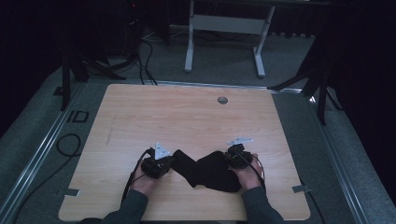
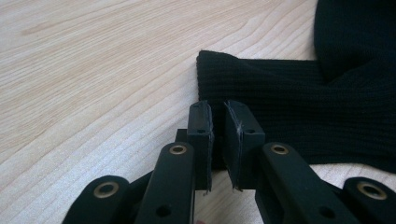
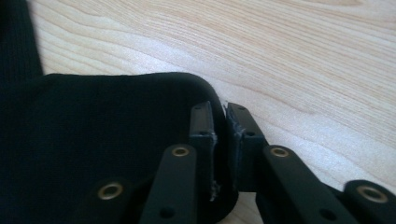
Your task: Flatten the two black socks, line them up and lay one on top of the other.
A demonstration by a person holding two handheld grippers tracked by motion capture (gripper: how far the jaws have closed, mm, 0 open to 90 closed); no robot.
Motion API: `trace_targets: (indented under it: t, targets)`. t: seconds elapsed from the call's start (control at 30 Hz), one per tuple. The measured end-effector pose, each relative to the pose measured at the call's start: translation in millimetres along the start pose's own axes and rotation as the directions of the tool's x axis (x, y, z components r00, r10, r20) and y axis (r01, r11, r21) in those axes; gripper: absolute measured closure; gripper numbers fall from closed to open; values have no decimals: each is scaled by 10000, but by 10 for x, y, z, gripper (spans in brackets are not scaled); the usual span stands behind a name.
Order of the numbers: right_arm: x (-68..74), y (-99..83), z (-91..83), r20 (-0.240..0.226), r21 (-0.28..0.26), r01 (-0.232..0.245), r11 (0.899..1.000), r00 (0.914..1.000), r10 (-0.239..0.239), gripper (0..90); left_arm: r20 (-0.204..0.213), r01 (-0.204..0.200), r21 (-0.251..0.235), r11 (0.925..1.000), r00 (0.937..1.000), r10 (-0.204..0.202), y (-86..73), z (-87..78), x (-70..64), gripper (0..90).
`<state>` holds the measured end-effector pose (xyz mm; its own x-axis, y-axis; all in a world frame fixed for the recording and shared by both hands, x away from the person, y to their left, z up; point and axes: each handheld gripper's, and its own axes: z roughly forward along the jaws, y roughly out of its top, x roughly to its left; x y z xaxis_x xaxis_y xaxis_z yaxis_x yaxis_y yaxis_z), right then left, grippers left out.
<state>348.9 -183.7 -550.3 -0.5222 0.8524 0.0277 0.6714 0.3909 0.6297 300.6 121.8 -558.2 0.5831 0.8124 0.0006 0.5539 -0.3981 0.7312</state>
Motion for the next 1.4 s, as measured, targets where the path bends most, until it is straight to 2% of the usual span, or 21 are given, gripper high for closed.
trace_targets:
  t: [0.13,0.2,0.37,0.6,0.83,1.0,1.13,1.23,1.4]
  targets:
    - [-10,-7,-4,-93,-19,-220,9998,9997,220,853,5,-13,3,10000,10000,13,1,1,1,813]
    - [-32,-13,-8,-277,-53,-520,9986,9983,518,859,-9,-20,2,10000,10000,20,1,1,-1,813]
    - [-50,-13,-28,-388,-120,-576,9983,9976,571,861,4,-36,-10,10000,10000,36,0,5,-7,813]
    - [-34,12,-147,-543,-427,-559,9975,9971,535,862,29,-66,-40,10000,10000,66,0,8,-25,813]
    - [48,39,-394,-625,-829,-373,9959,9975,322,862,46,-27,-65,10000,10000,27,-4,8,-22,812]
    - [103,1,-632,-610,-1165,-375,9925,9977,306,861,68,10,-65,10000,10000,-10,-9,5,-21,809]
    - [144,-37,-740,-567,-1275,-281,9914,9982,210,860,103,14,-44,10000,9999,-14,-12,1,-19,808]
    - [202,-126,-875,-531,-1298,-225,9913,9985,157,858,136,48,-46,10000,9999,-48,-14,-1,-17,806]
    - [224,-287,-968,-418,-1215,-185,9924,9990,135,857,130,20,-34,10000,9999,-19,-16,-6,-18,802]
